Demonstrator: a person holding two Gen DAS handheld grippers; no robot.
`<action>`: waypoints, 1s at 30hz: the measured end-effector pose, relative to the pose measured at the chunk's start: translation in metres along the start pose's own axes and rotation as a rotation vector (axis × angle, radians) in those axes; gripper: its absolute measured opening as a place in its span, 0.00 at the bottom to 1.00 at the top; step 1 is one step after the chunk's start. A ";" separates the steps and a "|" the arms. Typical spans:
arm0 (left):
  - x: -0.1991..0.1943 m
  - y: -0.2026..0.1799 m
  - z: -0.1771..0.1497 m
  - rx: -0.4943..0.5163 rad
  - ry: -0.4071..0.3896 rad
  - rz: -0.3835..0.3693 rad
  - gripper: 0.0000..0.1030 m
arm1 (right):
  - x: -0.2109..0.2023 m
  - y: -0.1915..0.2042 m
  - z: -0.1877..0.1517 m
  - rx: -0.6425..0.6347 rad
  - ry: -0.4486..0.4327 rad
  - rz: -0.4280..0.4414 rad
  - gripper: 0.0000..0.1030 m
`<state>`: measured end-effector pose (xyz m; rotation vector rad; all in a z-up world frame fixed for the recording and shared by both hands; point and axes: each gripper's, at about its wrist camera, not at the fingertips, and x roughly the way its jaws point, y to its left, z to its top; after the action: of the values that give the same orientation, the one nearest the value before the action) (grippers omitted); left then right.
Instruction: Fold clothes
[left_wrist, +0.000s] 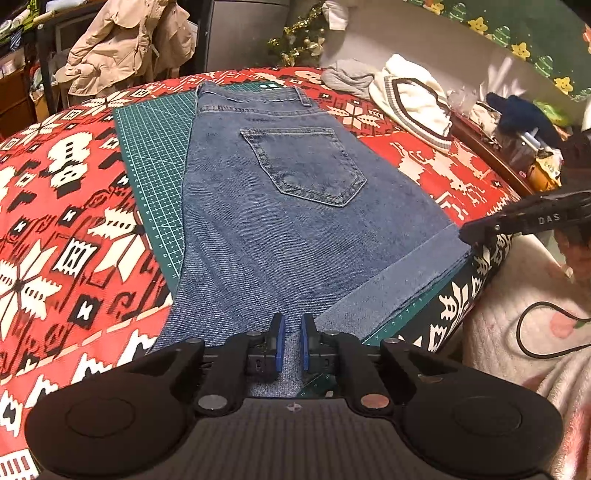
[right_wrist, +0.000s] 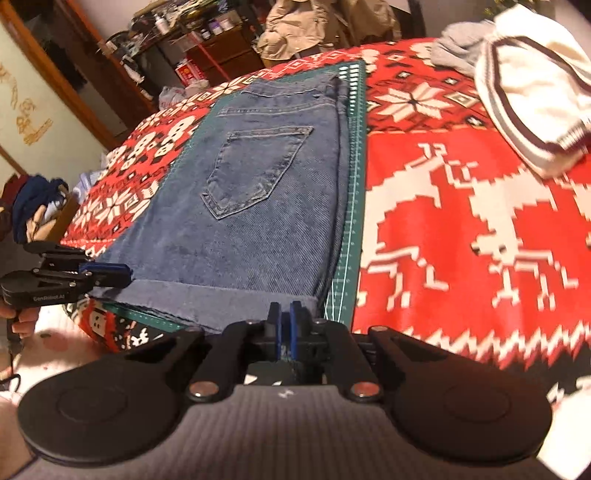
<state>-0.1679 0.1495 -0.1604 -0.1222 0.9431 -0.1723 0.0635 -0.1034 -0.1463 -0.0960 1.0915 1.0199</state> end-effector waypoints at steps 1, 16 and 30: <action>-0.002 -0.001 0.000 0.004 -0.004 0.003 0.08 | -0.004 0.001 -0.001 0.003 -0.007 -0.004 0.06; -0.038 0.004 0.065 0.065 -0.178 0.079 0.68 | -0.047 0.011 0.052 -0.132 -0.119 -0.099 0.36; 0.067 0.064 0.155 0.008 -0.065 -0.021 0.08 | 0.053 -0.001 0.156 -0.241 -0.043 -0.061 0.10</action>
<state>0.0030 0.2034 -0.1351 -0.1289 0.8766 -0.1903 0.1757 0.0110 -0.1087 -0.2985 0.9176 1.0905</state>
